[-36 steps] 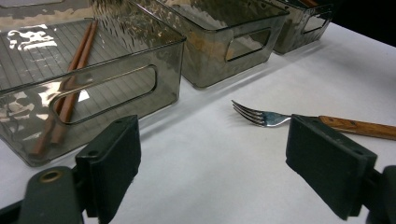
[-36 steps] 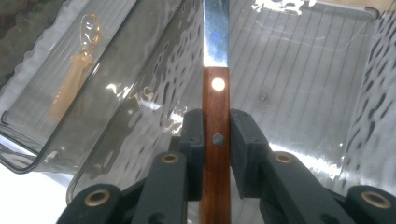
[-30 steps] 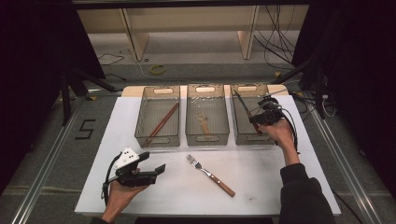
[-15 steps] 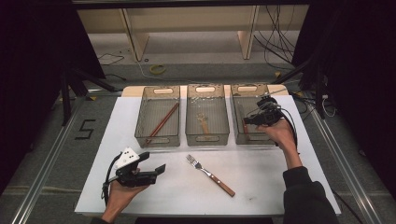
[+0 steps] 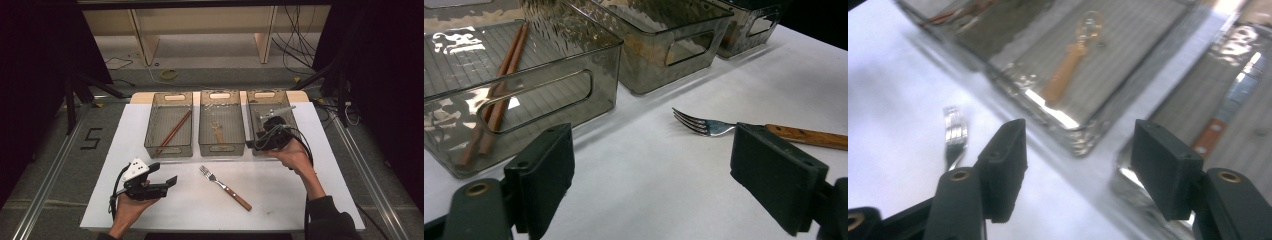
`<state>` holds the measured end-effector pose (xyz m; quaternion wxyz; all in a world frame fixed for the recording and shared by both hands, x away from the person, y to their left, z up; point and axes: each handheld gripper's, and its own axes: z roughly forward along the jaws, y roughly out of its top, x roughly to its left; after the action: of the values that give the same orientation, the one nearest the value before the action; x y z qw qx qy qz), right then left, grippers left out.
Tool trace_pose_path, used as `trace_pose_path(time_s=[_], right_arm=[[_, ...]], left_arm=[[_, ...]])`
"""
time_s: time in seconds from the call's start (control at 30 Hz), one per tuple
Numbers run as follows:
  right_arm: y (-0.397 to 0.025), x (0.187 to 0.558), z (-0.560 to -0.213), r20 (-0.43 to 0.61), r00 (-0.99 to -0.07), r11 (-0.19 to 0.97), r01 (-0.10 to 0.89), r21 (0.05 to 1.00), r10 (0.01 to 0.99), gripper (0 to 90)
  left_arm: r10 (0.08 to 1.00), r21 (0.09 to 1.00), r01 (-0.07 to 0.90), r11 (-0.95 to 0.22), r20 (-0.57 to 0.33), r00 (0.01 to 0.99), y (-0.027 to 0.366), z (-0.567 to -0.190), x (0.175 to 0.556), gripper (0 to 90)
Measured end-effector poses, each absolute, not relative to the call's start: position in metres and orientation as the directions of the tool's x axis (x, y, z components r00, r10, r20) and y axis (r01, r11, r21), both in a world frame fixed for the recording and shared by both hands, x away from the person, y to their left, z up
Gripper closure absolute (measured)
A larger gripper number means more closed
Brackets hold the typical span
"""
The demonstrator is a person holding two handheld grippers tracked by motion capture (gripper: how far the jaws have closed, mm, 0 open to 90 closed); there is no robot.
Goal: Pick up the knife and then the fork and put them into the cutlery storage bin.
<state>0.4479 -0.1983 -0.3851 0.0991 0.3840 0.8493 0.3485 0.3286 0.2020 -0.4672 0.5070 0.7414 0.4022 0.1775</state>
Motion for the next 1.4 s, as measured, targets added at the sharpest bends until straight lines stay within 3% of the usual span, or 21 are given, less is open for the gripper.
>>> trace_pose_path(time_s=[0.33, 0.93, 1.4], right_arm=[[-0.180, 0.422, -0.387, 0.099, -0.733, 0.504, 0.553, 0.663, 0.673, 36.7], [-0.159, 0.408, -0.400, 0.084, -0.779, 0.578, 0.528, 0.622, 0.622, 33.9], [-0.135, 0.391, -0.420, 0.084, -0.826, 0.674, 0.510, 0.534, 0.558, 31.6]], left_arm=[[0.776, 0.896, 0.417, -0.155, -0.150, 0.612, 0.202, -0.467, 0.328, 17.2], [0.774, 0.897, 0.414, -0.154, -0.151, 0.615, 0.202, -0.466, 0.328, 17.1], [0.772, 0.898, 0.410, -0.160, -0.145, 0.619, 0.201, -0.466, 0.327, 17.1]])
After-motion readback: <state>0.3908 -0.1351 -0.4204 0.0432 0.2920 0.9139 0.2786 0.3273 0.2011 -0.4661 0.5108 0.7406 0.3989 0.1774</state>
